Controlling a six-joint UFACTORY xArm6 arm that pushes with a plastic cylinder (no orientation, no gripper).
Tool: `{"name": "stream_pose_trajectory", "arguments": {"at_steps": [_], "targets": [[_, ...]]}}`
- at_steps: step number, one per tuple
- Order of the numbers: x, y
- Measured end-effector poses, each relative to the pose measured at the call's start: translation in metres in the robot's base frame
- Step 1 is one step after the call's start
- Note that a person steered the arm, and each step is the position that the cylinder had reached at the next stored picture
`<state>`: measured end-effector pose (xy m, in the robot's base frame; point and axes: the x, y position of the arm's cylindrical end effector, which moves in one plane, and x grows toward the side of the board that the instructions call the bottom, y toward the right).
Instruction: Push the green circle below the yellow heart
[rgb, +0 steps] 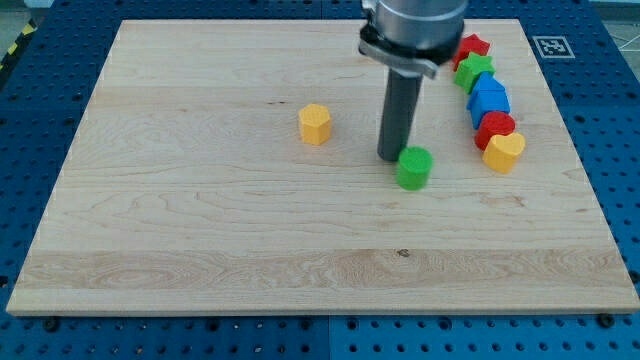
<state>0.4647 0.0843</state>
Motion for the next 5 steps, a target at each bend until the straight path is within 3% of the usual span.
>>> {"name": "stream_pose_trajectory", "arguments": {"at_steps": [4,5], "targets": [[0.095,0.044],[0.081,0.061]]}}
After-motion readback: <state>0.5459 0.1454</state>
